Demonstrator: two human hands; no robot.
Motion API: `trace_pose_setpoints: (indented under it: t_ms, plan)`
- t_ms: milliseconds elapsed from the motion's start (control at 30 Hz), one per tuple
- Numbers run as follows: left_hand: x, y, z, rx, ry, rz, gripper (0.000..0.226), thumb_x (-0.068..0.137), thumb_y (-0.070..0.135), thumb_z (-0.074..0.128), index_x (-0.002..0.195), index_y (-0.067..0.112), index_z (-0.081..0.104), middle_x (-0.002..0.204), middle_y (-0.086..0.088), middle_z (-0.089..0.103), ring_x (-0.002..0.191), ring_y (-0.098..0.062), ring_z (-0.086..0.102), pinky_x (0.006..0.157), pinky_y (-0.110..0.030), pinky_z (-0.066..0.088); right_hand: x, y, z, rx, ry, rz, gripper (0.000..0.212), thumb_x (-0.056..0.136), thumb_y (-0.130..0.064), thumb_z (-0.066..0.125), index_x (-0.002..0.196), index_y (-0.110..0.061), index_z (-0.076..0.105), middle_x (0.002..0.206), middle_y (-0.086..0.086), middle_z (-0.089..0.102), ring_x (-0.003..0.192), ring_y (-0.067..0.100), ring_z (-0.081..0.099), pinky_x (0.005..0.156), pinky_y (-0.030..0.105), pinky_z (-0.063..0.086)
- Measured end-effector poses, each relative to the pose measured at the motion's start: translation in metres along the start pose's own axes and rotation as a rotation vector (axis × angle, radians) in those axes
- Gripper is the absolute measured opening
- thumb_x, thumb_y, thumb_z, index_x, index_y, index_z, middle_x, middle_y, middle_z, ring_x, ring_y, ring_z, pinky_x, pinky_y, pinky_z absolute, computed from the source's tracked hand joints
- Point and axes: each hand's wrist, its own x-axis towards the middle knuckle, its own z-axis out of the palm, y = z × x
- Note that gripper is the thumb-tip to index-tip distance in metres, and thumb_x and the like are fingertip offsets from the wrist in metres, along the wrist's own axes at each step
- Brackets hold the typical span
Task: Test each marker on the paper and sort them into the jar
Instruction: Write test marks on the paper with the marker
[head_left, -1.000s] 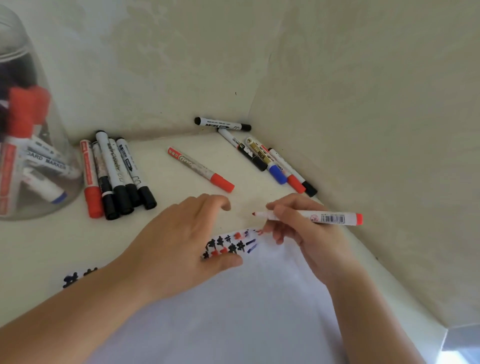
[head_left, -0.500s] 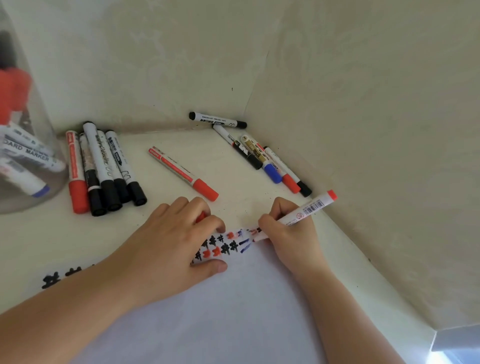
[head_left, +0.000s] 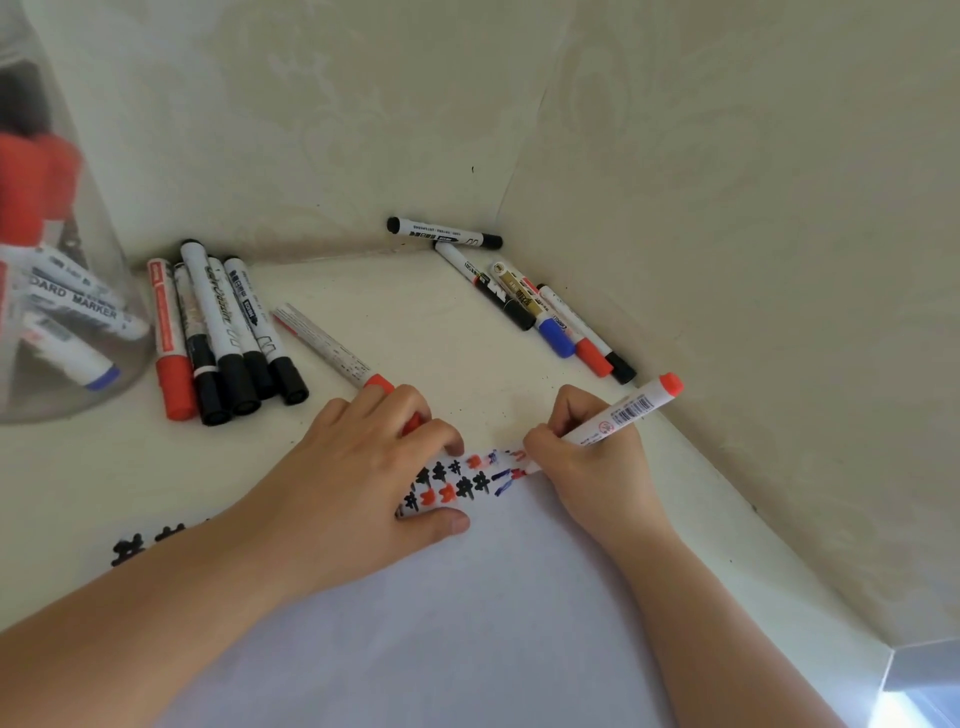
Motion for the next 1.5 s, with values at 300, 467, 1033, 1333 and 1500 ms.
trace_pose_setpoints:
  t_ms: [300, 467, 1033, 1333, 1500]
  plan:
    - [0.001, 0.0, -0.002, 0.008, 0.006, 0.01, 0.057, 0.072, 0.07, 0.034, 0.104, 0.029, 0.057, 0.095, 0.008, 0.047, 0.087, -0.012, 0.043, 0.073, -0.029, 0.035, 0.0, -0.001, -0.002, 0.016, -0.034, 0.032, 0.031, 0.075, -0.006, 0.058, 0.053, -0.016, 0.039, 0.05, -0.004, 0.051, 0.046, 0.007, 0.035, 0.04, 0.015, 0.027]
    - [0.0, 0.0, -0.001, -0.008, 0.03, 0.019, 0.057, 0.072, 0.069, 0.042, 0.112, 0.028, 0.053, 0.097, 0.009, 0.046, 0.089, -0.013, 0.042, 0.074, -0.029, 0.033, 0.001, -0.003, -0.007, 0.066, -0.064, 0.072, 0.033, 0.074, -0.005, 0.058, 0.051, -0.017, 0.038, 0.048, -0.003, 0.05, 0.046, 0.009, 0.039, 0.04, 0.017, 0.027]
    - [0.0, 0.002, -0.009, -0.403, 0.15, 0.014, 0.066, 0.092, 0.015, 0.045, 0.112, 0.065, 0.008, 0.107, 0.027, 0.054, 0.1, 0.012, 0.044, 0.079, -0.001, 0.032, -0.022, -0.037, 0.0, 0.726, -0.312, -0.05, 0.031, 0.079, -0.037, 0.065, 0.071, -0.008, 0.07, 0.057, 0.009, 0.061, 0.046, 0.014, 0.047, 0.045, 0.019, 0.04]
    - [-0.003, 0.007, -0.012, -0.409, 0.102, 0.098, 0.062, 0.092, 0.017, 0.047, 0.113, 0.065, 0.013, 0.117, 0.024, 0.053, 0.106, 0.007, 0.044, 0.085, -0.009, 0.035, -0.026, -0.039, 0.01, 0.557, -0.296, -0.003, 0.024, 0.082, -0.025, 0.053, 0.068, -0.011, 0.066, 0.057, 0.009, 0.059, 0.048, 0.015, 0.042, 0.046, 0.02, 0.035]
    - [-0.001, 0.006, -0.02, -0.438, 0.132, 0.019, 0.04, 0.088, 0.032, 0.049, 0.12, 0.043, 0.028, 0.107, 0.035, 0.051, 0.101, 0.014, 0.048, 0.08, -0.005, 0.038, -0.027, -0.042, 0.013, 0.67, -0.256, 0.051, 0.027, 0.077, -0.019, 0.064, 0.056, -0.014, 0.047, 0.044, 0.0, 0.039, 0.041, 0.011, 0.031, 0.042, 0.018, 0.028]
